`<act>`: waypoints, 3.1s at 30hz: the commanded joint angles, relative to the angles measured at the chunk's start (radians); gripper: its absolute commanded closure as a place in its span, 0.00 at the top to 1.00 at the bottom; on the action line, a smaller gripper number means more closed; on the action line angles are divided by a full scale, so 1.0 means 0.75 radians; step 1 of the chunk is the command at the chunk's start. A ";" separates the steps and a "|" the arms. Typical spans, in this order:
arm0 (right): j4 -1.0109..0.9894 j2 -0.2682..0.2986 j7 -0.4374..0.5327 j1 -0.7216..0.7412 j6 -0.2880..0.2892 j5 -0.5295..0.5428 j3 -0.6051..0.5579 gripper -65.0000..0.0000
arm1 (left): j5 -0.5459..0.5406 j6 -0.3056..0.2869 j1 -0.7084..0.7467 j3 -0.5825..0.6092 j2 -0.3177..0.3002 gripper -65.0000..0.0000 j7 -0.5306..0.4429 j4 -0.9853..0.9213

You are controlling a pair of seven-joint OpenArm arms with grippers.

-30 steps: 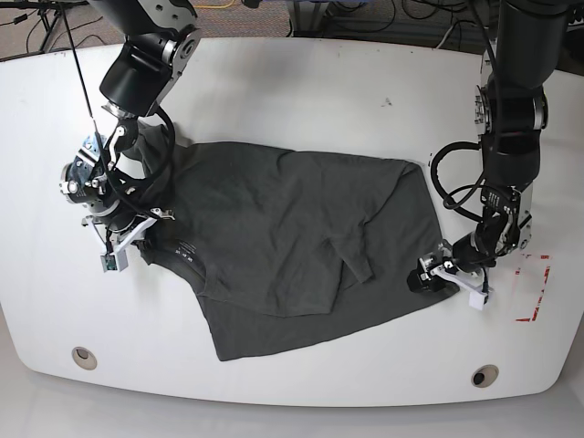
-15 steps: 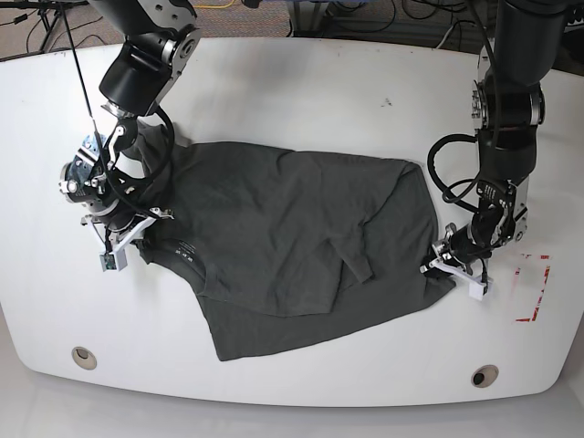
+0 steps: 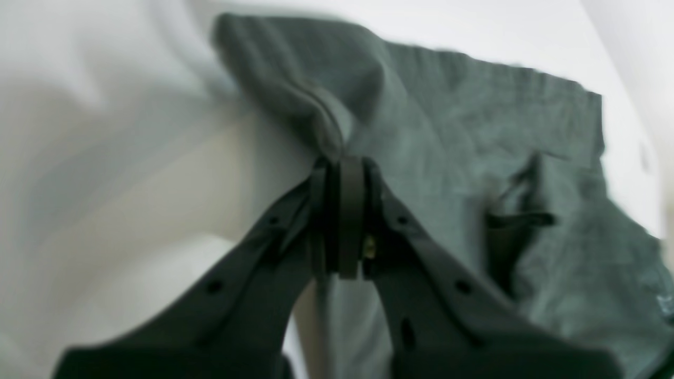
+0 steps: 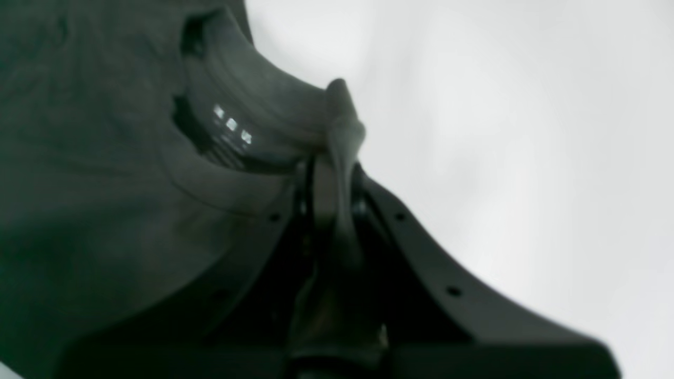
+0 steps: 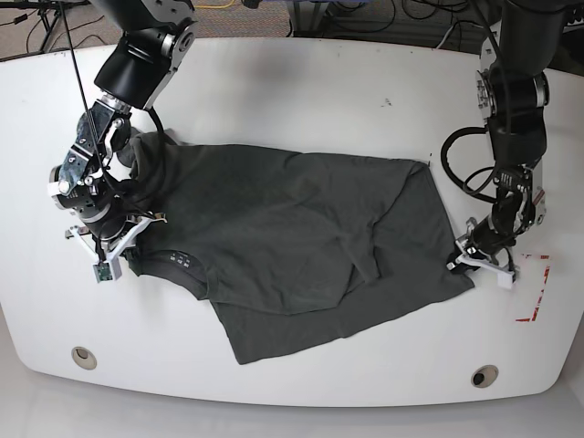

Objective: Fold the T-shirt properly
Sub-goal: 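Grasp the opposite shirt edge with the left gripper, then lift the shirt with both grippers and stretch it between them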

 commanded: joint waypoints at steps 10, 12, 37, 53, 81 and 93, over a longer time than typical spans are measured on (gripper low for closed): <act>0.312 0.008 0.019 -0.040 0.008 0.021 -0.117 0.00 | -0.083 -0.009 0.179 -0.112 -0.097 0.00 0.173 0.553; 0.322 0.012 0.019 -0.032 0.008 0.021 -0.129 0.00 | -0.085 -0.009 0.200 -0.147 -0.103 0.00 0.214 0.631; 0.153 0.151 -0.143 0.603 0.008 0.019 -0.275 0.00 | -0.083 -0.009 -0.099 -0.413 -0.297 0.00 0.521 1.124; -0.109 0.250 -0.161 1.108 0.008 -0.001 -0.330 0.00 | -0.089 -0.011 -0.598 -0.315 -0.418 0.00 0.617 0.923; 0.279 0.160 -0.175 0.050 0.008 0.150 0.087 0.00 | -0.263 -0.017 0.200 -0.630 -0.377 0.00 0.781 1.140; 0.281 0.074 -0.085 -0.386 0.008 0.293 0.210 0.00 | -0.414 -0.019 0.791 -0.826 -0.371 0.00 0.787 1.347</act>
